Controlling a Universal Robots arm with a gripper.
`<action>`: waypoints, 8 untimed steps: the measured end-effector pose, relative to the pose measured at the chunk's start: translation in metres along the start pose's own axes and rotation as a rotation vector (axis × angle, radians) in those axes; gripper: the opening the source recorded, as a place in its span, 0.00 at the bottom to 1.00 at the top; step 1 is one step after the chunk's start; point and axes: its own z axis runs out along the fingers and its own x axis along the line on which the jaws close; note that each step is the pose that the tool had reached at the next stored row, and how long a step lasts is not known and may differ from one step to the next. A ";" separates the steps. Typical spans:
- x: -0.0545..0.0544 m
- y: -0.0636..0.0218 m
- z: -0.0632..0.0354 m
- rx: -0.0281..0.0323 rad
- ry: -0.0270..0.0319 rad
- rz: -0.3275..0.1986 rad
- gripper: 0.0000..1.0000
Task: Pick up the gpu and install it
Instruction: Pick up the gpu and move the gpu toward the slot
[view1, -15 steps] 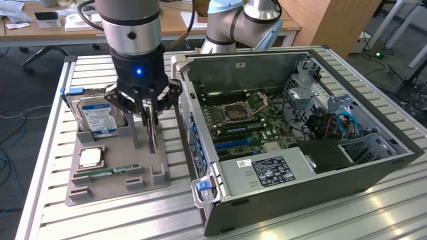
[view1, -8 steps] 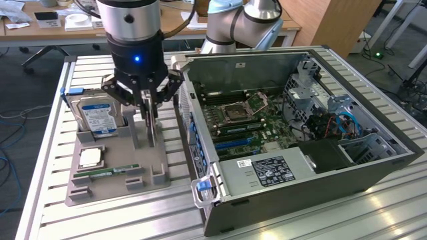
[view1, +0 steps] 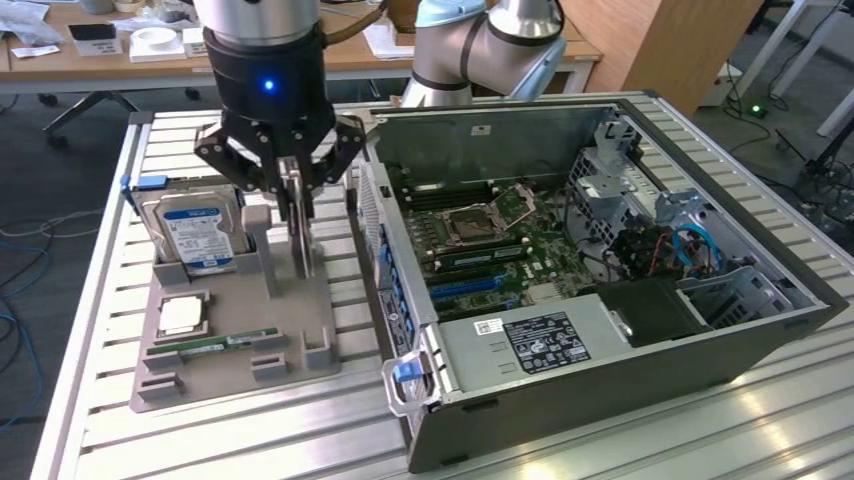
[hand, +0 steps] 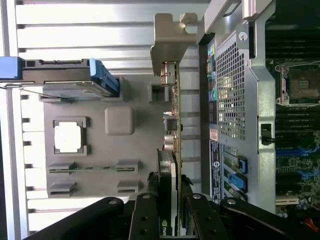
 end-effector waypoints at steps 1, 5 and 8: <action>0.000 0.0001 -0.0029 0.0000 -0.0002 0.000 0.27; 0.000 0.0007 -0.0149 0.0000 -0.0011 0.000 0.27; -0.001 0.0011 -0.0241 -0.0001 -0.0020 0.000 0.27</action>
